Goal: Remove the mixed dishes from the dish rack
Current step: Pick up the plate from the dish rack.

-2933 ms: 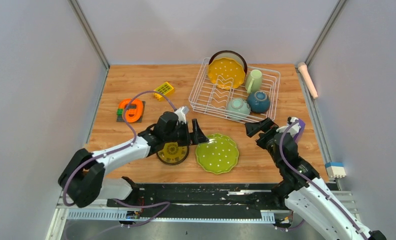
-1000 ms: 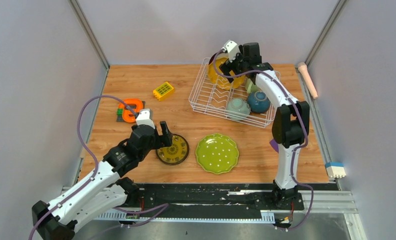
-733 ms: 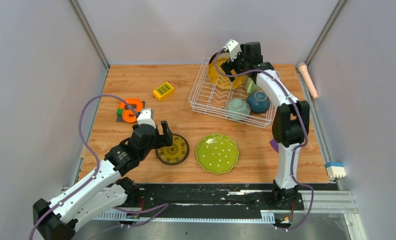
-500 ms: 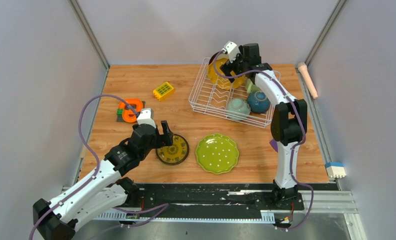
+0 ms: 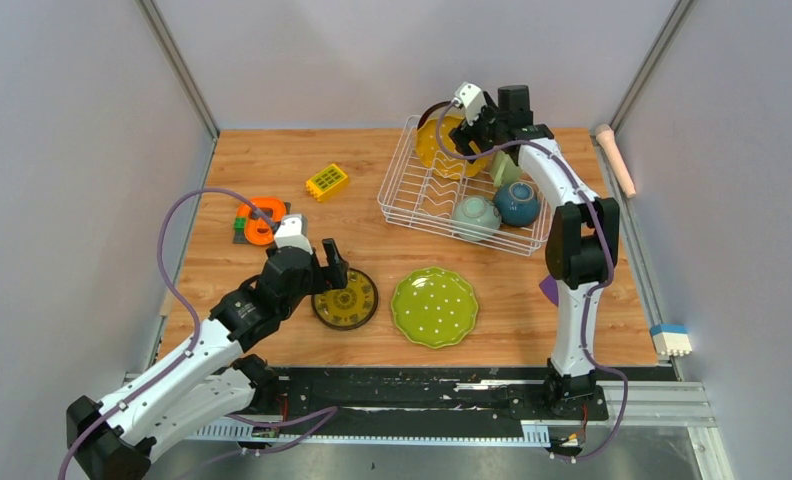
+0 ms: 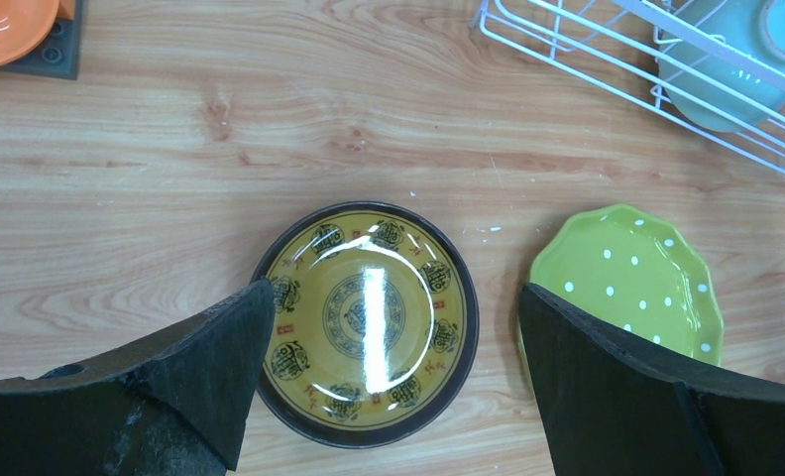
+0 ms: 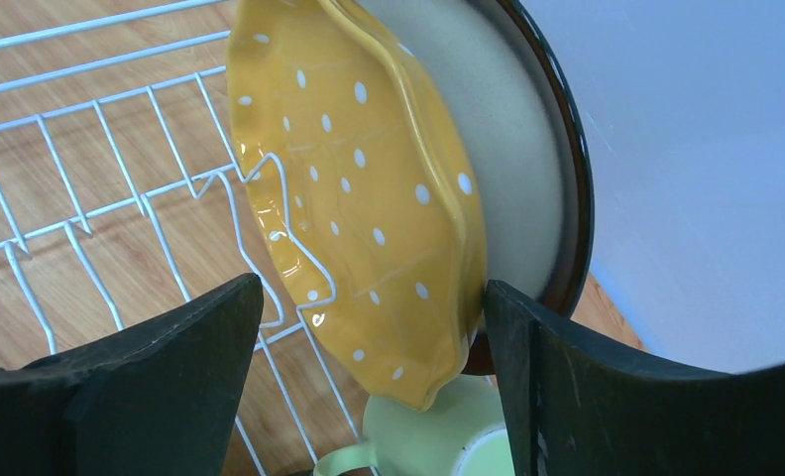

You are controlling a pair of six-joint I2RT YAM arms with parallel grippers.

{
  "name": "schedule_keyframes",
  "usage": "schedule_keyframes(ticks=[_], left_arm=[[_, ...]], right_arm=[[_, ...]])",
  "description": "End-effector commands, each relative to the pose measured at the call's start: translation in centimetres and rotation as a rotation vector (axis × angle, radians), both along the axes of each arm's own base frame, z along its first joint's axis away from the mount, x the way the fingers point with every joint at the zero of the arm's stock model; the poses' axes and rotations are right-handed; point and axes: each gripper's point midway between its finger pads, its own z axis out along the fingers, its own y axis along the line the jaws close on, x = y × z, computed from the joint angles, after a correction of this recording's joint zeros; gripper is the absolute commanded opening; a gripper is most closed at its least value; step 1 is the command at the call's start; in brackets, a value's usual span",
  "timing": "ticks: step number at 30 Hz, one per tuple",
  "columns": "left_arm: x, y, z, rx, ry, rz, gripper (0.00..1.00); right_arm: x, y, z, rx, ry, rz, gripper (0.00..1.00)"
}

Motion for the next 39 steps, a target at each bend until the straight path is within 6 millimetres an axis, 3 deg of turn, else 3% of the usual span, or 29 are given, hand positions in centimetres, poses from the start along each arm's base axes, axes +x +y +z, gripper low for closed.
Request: schedule_keyframes(ticks=[1, 10, 21, 32, 39], left_arm=[[1.0, -0.6, 1.5, -0.038, -0.051, 0.011, 1.0], [1.7, -1.4, 1.5, -0.022, -0.04, 0.003, 1.0], [2.5, -2.6, 1.4, -0.022, -0.03, -0.025, 1.0], [2.2, -2.6, 1.5, -0.024, -0.021, -0.035, 1.0], [2.2, -2.8, 1.9, -0.029, -0.024, -0.043, 1.0]], right_arm=[[0.1, 1.1, 0.8, 0.05, -0.013, 0.12, 0.83], [-0.5, 2.1, -1.0, 0.073, 0.031, 0.205, 0.81], [-0.2, 2.2, -2.4, 0.068, 0.05, 0.208, 0.7], [-1.6, 4.1, -3.4, 0.02, 0.049, 0.261, 0.47], [-0.1, 3.3, -2.1, -0.061, -0.022, 0.223, 0.28]])
